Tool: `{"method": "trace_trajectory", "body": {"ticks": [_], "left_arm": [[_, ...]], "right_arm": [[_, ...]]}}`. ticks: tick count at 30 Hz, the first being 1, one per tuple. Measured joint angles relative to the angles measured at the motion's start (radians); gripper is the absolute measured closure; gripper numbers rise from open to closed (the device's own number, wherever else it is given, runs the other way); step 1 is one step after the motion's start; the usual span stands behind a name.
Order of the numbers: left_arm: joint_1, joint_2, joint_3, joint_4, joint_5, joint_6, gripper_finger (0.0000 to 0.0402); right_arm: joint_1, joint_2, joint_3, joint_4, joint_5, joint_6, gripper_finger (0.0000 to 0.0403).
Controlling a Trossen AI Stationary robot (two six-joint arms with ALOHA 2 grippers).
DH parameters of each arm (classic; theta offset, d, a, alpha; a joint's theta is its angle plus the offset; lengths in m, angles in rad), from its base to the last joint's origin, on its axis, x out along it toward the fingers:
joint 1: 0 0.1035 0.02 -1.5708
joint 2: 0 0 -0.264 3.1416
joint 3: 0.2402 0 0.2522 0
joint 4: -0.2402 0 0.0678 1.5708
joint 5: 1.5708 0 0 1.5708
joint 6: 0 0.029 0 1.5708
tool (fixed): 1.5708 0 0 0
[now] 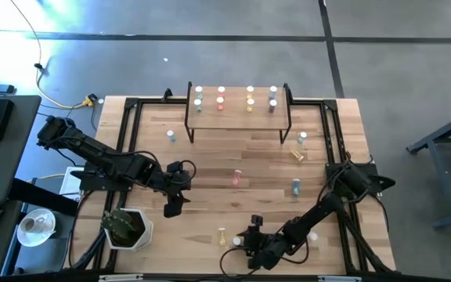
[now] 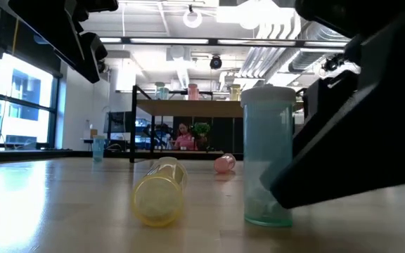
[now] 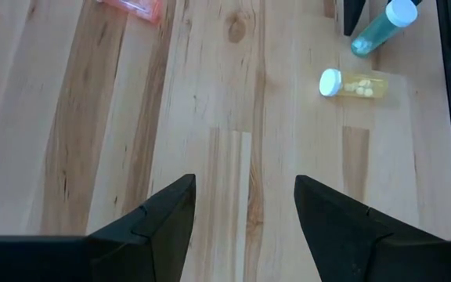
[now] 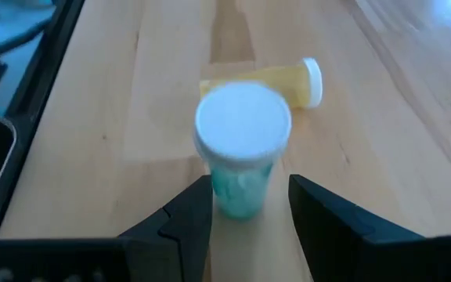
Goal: Pick and place medicine bottles onto shelf by color
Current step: Put the green pill bottle on the shelf
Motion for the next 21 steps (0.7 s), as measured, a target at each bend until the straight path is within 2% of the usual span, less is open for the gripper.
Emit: {"method": "trace_trajectory", "body": {"ticks": [8,21], "left_arm": [[0.0,0.0,0.0,0.0,0.0,0.0,0.0193],[0.0,0.0,0.0,0.0,0.0,0.001,0.0193]], "right_arm": [[-0.019,0.034,0.0,0.049,-0.031,-0.009,0.0247],[-0.019,0.037,0.0,0.076,-0.048,-0.039,0.0313]]}}
